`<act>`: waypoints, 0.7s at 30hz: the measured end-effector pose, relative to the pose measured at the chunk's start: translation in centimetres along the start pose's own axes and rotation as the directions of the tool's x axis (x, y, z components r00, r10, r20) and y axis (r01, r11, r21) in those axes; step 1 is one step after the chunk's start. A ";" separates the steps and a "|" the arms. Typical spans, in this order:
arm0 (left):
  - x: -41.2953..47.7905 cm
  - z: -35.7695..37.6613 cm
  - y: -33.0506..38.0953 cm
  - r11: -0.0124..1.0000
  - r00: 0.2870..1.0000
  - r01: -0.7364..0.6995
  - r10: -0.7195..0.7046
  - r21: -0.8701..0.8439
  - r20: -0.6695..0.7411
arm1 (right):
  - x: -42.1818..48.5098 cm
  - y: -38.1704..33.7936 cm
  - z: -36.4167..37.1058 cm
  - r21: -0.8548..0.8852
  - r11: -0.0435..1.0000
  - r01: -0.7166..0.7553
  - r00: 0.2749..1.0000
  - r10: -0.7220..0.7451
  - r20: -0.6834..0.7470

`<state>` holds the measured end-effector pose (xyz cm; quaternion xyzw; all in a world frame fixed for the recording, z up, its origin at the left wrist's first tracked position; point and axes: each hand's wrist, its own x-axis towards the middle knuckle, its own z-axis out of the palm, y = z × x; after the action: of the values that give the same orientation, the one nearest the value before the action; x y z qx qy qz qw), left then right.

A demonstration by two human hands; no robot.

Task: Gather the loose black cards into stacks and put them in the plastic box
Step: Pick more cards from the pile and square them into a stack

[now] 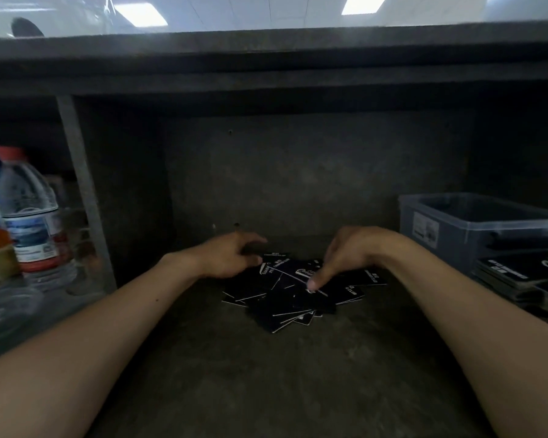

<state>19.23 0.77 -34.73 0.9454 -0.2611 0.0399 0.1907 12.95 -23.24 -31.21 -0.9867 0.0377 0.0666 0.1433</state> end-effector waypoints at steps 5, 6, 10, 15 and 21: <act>0.6 0.0 0.2 1.000 0.999 0.009 -0.008 -0.026 0.038 | 0.0 0.1 0.5 0.190 0.979 0.077 0.991 -0.096 0.091; 0.6 -0.3 0.2 0.999 1.000 0.006 -0.006 -0.031 -0.009 | 0.2 0.3 0.6 0.269 0.958 0.095 0.990 -0.120 0.075; 0.2 -0.7 0.2 0.988 0.997 -0.052 0.043 -0.143 -0.065 | 1.3 0.5 0.7 0.664 0.711 0.232 0.972 -0.142 -0.188; 0.2 -0.7 -0.1 0.976 0.980 -0.123 0.091 -0.180 -0.174 | 2.0 0.8 1.2 0.692 0.635 0.343 0.922 -0.087 -0.377; 0.4 0.2 -1.2 0.958 0.986 -0.019 -0.029 -0.287 -0.162 | 0.7 1.4 0.0 0.175 0.978 0.115 0.990 -0.127 0.058</act>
<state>20.18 1.39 -35.25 0.9019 -0.2453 0.0789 0.3468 13.46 -24.60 -31.69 -0.9683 -0.0220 0.0882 0.2327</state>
